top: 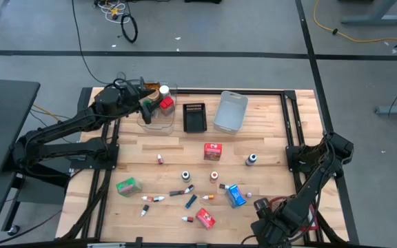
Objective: Pick & Place Kitchen Items
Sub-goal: Put the black seasoning bottle into the transparent bin
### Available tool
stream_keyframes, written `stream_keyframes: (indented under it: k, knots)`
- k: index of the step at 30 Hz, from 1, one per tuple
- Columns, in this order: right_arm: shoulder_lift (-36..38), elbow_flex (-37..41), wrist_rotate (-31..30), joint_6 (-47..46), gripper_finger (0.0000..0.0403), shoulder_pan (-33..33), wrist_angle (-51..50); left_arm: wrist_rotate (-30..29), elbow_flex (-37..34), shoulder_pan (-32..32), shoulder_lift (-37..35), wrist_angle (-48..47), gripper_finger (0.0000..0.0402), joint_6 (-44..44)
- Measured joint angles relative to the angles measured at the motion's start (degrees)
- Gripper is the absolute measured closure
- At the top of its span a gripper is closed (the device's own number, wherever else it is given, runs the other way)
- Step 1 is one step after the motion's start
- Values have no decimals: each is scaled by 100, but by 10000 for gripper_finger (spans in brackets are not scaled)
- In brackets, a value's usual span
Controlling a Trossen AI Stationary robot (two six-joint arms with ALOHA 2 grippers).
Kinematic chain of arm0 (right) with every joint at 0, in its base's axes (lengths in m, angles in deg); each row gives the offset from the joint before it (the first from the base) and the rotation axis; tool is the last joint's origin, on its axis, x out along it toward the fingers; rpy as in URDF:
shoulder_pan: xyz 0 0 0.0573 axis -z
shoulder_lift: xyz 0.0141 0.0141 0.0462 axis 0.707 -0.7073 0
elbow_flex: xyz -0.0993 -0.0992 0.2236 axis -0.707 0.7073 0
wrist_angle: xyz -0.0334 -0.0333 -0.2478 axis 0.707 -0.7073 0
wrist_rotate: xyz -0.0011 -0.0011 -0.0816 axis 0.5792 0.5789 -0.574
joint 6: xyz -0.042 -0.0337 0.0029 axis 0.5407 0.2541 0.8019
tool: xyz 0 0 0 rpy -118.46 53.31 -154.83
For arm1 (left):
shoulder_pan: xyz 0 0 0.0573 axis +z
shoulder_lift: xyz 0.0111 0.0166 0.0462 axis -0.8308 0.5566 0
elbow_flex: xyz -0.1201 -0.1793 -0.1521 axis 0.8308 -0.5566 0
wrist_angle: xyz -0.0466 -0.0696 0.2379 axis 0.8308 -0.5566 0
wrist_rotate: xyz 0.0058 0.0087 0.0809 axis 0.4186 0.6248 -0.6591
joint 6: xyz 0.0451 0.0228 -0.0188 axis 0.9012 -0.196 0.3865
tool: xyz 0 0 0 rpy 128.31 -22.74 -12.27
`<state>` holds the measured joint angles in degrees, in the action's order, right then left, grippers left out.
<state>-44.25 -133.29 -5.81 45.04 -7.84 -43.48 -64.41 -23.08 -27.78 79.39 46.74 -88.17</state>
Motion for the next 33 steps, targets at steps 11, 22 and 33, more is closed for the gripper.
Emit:
stream_keyframes:
  k: [11, 22, 33]
  knots:
    - [0, 22, -553, 921, 188, -51, -478, 0, 0, 1, 1, 0, 132, -131]
    - [12, 760, -332, 854, 191, -62, 121, 0, 0, 2, 1, 18, 132, -114]
    - [18, 796, -453, 44, 191, -71, 445, 0, 2, 0, 1, 120, 132, -114]
